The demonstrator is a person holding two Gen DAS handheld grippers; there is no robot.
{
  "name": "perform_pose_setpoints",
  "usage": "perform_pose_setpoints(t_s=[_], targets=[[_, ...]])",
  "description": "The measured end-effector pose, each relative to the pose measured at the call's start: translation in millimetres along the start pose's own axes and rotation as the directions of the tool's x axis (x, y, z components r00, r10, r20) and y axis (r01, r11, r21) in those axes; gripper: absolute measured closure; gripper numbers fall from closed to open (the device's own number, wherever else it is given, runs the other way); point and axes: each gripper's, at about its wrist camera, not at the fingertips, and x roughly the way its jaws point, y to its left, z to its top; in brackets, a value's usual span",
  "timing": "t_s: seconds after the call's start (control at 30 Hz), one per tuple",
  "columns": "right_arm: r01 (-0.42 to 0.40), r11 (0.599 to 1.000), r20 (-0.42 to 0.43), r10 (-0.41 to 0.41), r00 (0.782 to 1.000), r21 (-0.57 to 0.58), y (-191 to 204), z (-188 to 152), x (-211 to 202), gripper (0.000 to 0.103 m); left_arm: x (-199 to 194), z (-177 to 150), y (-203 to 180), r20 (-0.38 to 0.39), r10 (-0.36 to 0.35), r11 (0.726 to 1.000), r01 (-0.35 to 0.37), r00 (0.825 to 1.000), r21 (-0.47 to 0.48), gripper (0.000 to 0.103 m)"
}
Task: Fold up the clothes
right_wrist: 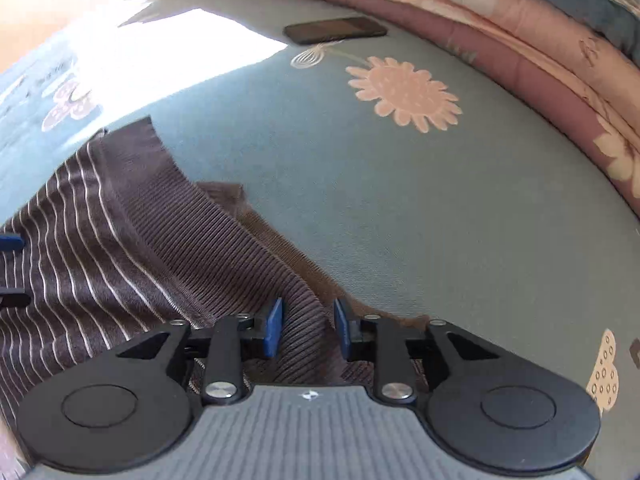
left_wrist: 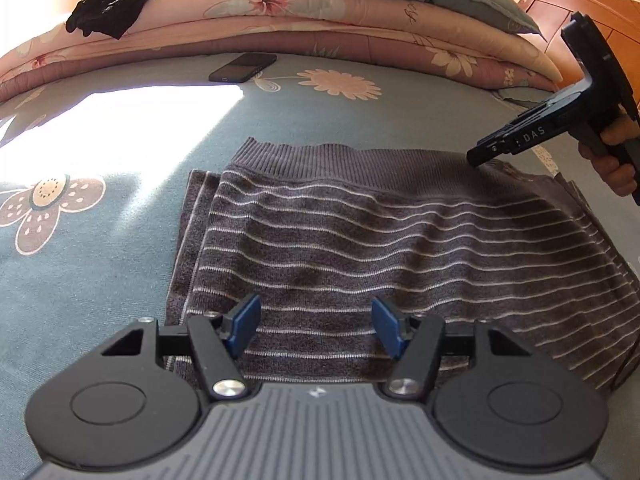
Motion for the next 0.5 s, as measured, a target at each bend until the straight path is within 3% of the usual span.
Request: perform_pose_setpoints(t_s=[0.13,0.27,0.37,0.5], targets=[[-0.020,0.992,0.032,0.016,0.999,0.124,-16,-30,-47,0.068,4,20,-17,0.048,-0.084,0.993,0.079,0.995,0.089,0.041],[-0.039,0.973,-0.038,0.049,0.998,0.229,-25,-70,-42,0.068,38,39,-35,0.046,-0.178,0.972,0.168,0.983,0.163,0.037],[0.013,0.943,-0.027,-0.004,1.000,0.333,-45,-85,-24,0.068,76,47,-24,-0.024,-0.069,0.991,0.071,0.997,0.118,0.037],[0.072,0.913,0.040,-0.096,0.995,0.401,-73,-90,-40,0.066,74,61,-8,-0.013,-0.011,0.999,0.012,1.000,0.032,0.038]])
